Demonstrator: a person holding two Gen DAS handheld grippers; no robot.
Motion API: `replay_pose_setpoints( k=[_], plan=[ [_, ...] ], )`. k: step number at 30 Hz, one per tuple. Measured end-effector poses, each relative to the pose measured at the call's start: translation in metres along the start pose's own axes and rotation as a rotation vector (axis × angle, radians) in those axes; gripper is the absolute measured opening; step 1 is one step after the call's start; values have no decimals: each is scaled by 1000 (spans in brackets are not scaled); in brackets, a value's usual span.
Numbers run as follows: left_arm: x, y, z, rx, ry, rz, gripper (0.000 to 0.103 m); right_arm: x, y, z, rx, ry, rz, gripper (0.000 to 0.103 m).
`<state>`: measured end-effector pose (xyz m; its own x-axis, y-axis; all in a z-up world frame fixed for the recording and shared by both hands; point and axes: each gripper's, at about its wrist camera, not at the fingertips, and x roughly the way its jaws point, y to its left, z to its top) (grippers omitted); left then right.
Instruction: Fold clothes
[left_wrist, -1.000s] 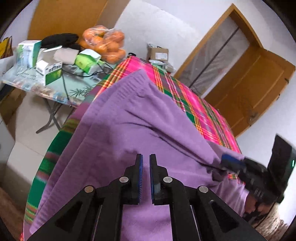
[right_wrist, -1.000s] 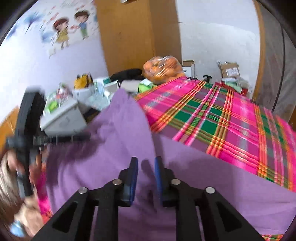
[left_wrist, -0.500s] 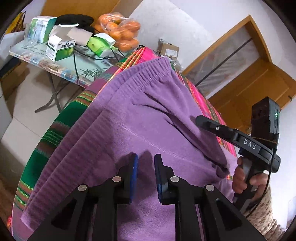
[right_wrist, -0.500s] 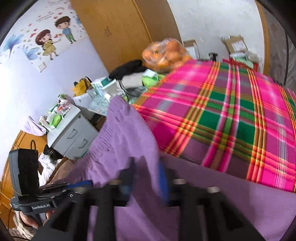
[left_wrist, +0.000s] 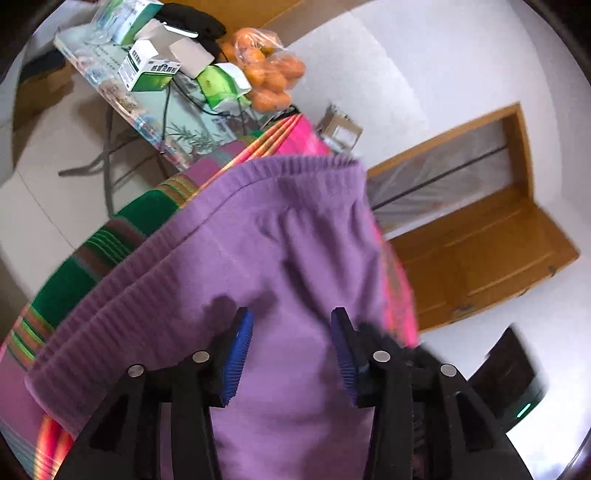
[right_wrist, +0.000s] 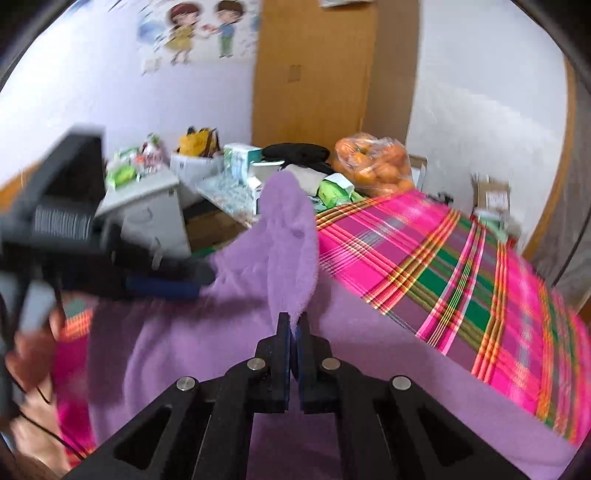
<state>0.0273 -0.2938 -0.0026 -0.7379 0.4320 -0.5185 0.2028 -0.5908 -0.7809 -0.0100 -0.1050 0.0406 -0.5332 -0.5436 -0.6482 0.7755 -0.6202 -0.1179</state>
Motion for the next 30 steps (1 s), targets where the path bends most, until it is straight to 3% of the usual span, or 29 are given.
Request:
replay_pose_setpoints(
  k=[4,11,15,20,25,30],
  plan=[
    [-1,-12,-3,-1,10,-17,47,-7,19,-10,-125,-5,-45,3],
    [-4,-10,-9,-54,-4,-3,47,-14,39,-24,-189,3,44,3],
    [0,-11,-13,-65,11,25,55,-15,45,-27,-162,20,81,3],
    [7,-4,-5,-122,-1,30,55,-37,15,-38,19,3,105,4],
    [21,7,3,-213,7,15,55,-73,-48,-66,329,-43,69,6],
    [34,18,7,-290,1,2,55,-101,-101,-102,590,-59,-13,17]
  ],
)
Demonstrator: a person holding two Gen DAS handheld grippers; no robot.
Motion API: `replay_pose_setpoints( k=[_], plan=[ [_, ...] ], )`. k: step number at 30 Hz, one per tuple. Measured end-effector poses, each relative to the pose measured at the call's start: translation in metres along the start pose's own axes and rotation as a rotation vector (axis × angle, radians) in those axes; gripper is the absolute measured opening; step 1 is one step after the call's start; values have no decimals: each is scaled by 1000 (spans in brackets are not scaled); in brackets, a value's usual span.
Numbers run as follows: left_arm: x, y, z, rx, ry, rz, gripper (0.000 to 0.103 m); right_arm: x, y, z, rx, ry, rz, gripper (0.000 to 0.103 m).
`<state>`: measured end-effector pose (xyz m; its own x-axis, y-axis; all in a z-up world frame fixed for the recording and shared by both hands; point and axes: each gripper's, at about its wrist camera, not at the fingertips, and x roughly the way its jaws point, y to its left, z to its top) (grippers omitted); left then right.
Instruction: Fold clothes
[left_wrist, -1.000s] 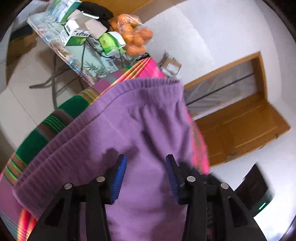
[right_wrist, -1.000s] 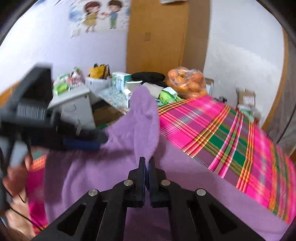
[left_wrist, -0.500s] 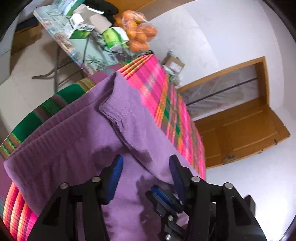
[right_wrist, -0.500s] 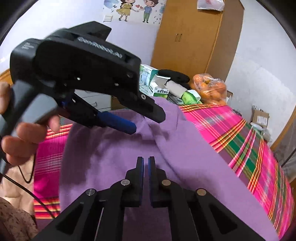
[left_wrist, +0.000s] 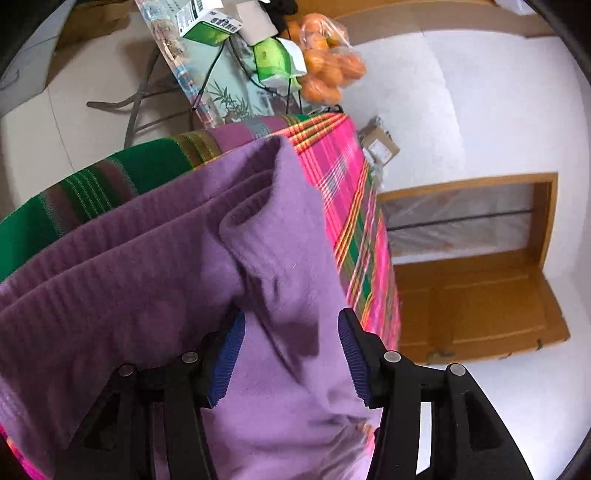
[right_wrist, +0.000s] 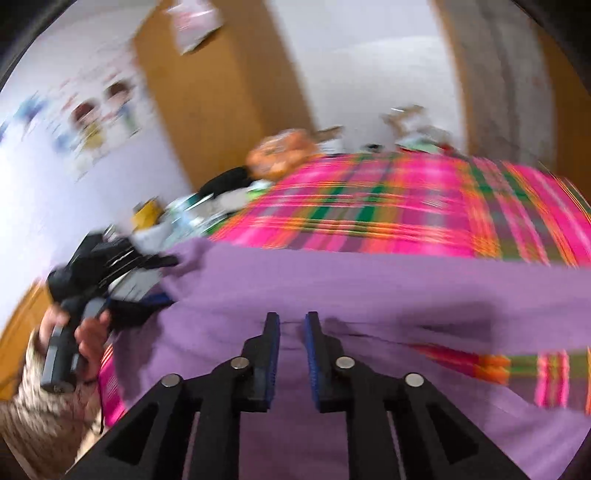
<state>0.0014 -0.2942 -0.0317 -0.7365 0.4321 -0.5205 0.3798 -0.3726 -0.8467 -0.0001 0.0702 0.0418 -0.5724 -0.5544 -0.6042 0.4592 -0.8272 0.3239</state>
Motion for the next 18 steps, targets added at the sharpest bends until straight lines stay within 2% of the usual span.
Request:
replay_pose_setpoints(
  k=[4,6,8,9,13,18],
  plan=[
    [2,-2,3,6,-12,-1,50,-6,-39,-1,184,-5,0,20],
    [1,-3,4,11,-18,-9,36,-8,-56,-3,275,-17,35,28],
    [-1,-4,6,19,-27,-18,14,-10,-68,-4,337,-26,43,31],
    [-2,-5,7,29,-32,-27,9,-8,-73,-4,359,-27,42,31],
    [-6,-5,11,23,-52,-67,7,-5,-94,-8,475,-26,55,33],
    [-7,-6,12,31,-54,-69,7,-4,-114,-7,570,-50,68,35]
  ],
)
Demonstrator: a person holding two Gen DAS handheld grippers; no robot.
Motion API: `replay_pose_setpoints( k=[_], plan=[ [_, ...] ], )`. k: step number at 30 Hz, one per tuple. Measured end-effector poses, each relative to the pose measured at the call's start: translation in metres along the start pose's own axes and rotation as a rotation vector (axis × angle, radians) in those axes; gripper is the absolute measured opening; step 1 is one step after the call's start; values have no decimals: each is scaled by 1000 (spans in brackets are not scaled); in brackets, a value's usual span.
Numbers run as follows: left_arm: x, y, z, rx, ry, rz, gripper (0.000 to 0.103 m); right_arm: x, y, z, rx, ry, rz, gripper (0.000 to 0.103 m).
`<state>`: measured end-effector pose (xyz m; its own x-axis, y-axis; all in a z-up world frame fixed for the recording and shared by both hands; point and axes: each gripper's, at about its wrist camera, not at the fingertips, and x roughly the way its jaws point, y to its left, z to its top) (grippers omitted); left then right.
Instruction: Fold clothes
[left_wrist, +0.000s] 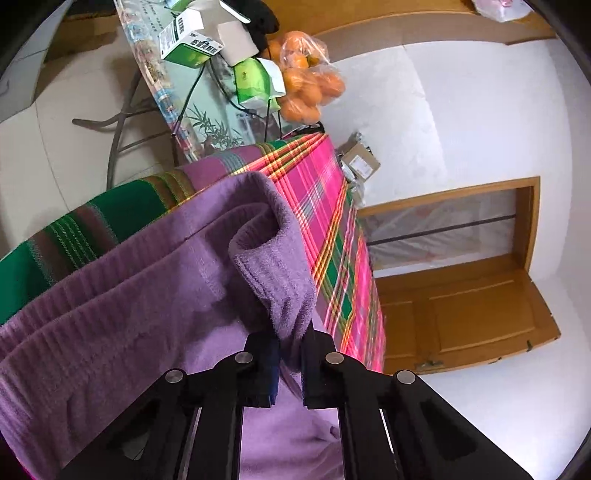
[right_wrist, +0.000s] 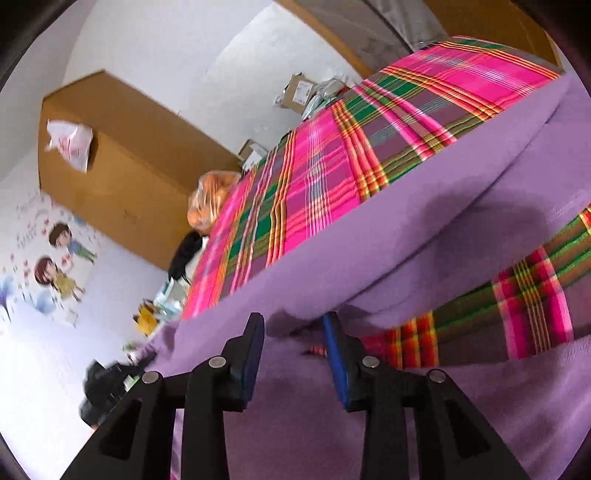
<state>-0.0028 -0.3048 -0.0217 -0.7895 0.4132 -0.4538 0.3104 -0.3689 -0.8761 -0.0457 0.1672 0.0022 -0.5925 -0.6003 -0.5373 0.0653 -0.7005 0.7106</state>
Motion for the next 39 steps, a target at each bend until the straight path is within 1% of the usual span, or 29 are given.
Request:
replay_pose_setpoints(
  k=[2,4,7,13,15,16,17,18,21,29,36,39],
  plan=[
    [0,3,-1,-9,0,4,7,1,-6,5,35,-9,-10,36],
    [3,6,0,-15,9,5,7,5,-13,9,68,12,-49,36],
    [4,9,0,-20,15,12,7,7,-17,14,77,6,-93,36],
    [7,14,2,-26,29,29,7,6,-34,23,180,-31,-83,36],
    [9,14,2,-28,33,33,7,10,-30,25,157,-32,-93,34],
    [10,15,2,-28,34,35,7,11,-26,26,133,-37,-104,29],
    [9,15,3,-30,32,36,7,11,-22,26,111,-48,-118,15],
    [8,14,3,-30,29,36,7,10,-18,26,90,-58,-132,10],
    [5,11,4,-18,14,34,7,3,-5,26,38,-93,-134,5],
    [-16,-7,5,28,-29,-2,6,-32,34,22,-64,-181,-89,4],
    [-41,-15,-1,46,-65,-35,6,-62,61,9,-121,-216,-51,4],
    [-50,-15,-4,53,-72,-44,6,-72,67,0,-132,-217,-43,4]
  ],
)
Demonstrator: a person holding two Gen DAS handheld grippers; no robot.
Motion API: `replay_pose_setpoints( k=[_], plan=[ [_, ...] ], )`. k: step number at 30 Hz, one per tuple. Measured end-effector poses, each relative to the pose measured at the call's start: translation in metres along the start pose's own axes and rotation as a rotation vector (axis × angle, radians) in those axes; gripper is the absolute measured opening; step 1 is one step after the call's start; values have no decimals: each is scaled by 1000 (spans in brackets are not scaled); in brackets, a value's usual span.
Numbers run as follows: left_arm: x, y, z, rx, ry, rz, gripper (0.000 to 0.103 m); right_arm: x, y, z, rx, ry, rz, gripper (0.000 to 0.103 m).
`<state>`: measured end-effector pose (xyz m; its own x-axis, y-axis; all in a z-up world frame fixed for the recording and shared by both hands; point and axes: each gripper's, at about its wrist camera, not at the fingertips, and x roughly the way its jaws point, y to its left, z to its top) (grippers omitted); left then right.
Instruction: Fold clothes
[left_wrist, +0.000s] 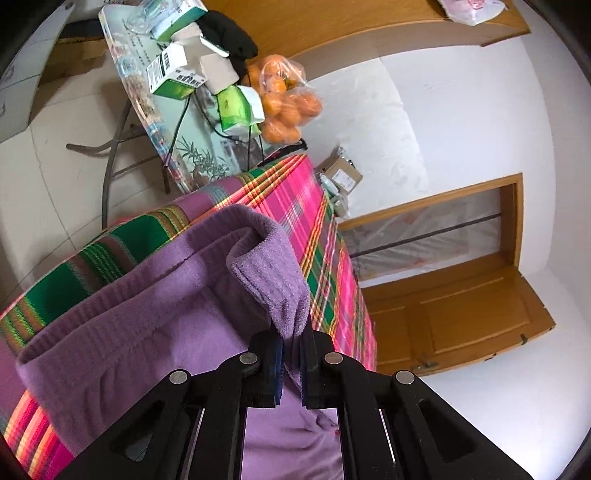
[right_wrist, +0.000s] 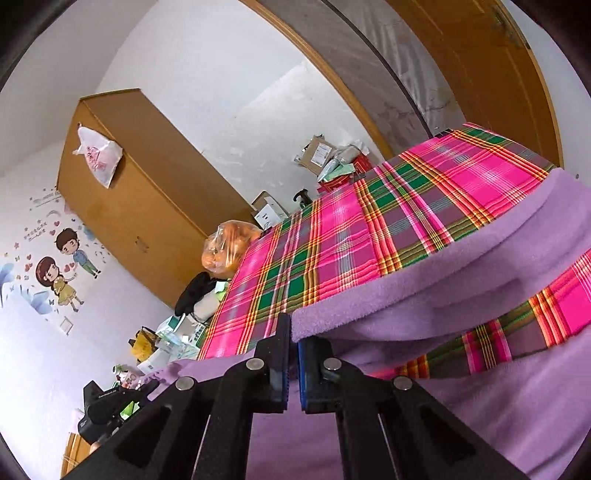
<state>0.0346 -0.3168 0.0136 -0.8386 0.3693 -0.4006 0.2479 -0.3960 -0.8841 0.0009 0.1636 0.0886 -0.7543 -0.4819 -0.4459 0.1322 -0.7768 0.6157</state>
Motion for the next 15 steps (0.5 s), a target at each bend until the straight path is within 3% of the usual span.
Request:
replay_pose_setpoints(
  k=[15],
  plan=[
    [-53,12,-24,22,-6,-8,6,-48,23,-38,-54,17,39,4]
  ],
)
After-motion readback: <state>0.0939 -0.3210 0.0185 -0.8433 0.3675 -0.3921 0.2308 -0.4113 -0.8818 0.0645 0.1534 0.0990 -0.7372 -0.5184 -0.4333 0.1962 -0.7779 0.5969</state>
